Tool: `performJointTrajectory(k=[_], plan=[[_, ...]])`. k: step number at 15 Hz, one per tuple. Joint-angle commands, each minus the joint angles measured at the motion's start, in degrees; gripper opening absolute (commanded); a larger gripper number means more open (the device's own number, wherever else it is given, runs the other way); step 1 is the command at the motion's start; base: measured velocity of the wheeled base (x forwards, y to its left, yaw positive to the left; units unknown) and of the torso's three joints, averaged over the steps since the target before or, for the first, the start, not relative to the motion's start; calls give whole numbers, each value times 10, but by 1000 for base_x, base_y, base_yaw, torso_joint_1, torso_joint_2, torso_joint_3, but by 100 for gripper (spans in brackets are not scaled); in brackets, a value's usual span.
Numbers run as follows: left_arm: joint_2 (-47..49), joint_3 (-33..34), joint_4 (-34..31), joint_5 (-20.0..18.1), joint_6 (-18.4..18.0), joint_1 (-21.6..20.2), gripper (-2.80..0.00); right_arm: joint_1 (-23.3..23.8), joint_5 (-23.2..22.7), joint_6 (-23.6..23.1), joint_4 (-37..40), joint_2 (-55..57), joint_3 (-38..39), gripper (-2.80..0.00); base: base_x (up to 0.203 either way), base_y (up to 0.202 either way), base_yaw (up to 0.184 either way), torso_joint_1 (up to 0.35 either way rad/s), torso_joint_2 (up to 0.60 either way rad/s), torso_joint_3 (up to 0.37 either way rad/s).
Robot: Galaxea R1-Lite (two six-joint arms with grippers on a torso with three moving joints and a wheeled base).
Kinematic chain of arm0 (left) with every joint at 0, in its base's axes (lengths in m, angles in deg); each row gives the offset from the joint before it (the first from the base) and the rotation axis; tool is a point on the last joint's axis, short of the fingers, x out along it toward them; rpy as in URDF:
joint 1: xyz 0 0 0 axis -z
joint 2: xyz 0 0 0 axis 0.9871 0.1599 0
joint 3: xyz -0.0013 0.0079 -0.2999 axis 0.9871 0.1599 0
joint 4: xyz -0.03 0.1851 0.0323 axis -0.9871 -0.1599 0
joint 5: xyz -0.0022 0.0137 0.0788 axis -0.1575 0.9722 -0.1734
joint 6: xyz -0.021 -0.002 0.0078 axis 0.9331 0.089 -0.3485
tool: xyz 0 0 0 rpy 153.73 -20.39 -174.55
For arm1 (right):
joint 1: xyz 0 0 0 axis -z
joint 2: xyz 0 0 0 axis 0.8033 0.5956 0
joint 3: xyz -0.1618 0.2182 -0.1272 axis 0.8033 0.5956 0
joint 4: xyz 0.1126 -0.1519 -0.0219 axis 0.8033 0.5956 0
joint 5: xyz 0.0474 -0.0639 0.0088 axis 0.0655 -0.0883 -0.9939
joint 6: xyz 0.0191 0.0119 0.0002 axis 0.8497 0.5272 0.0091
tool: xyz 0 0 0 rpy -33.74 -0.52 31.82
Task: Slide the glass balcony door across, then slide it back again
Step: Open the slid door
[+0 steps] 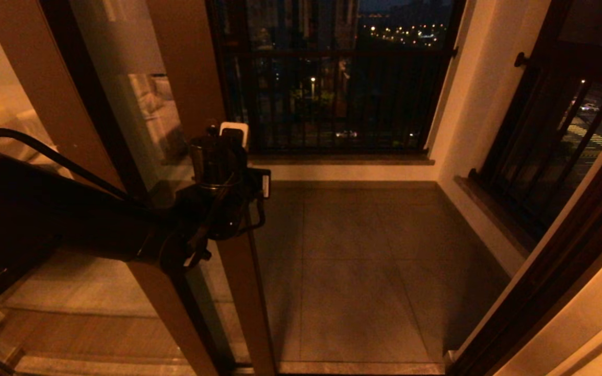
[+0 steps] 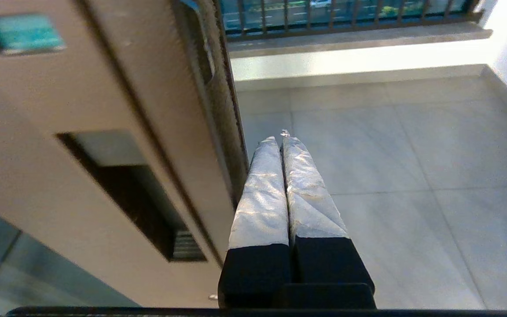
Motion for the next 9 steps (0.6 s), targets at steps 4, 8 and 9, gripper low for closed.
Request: performJointTrajectory(k=[4,8,9], plan=[[-3,4,3,-3,0,-11,-280,0,0,0,0,0,2,-280,0,0,0,0,0,0],[-7,19,4,-4,1,-24,-280,0,-1,0,0,0,2,-280,0,0,0,0,0,0],[-9,21,7,-4,2,-29,-280,0,-1,0,0,0,2,-280,0,0,0,0,0,0]])
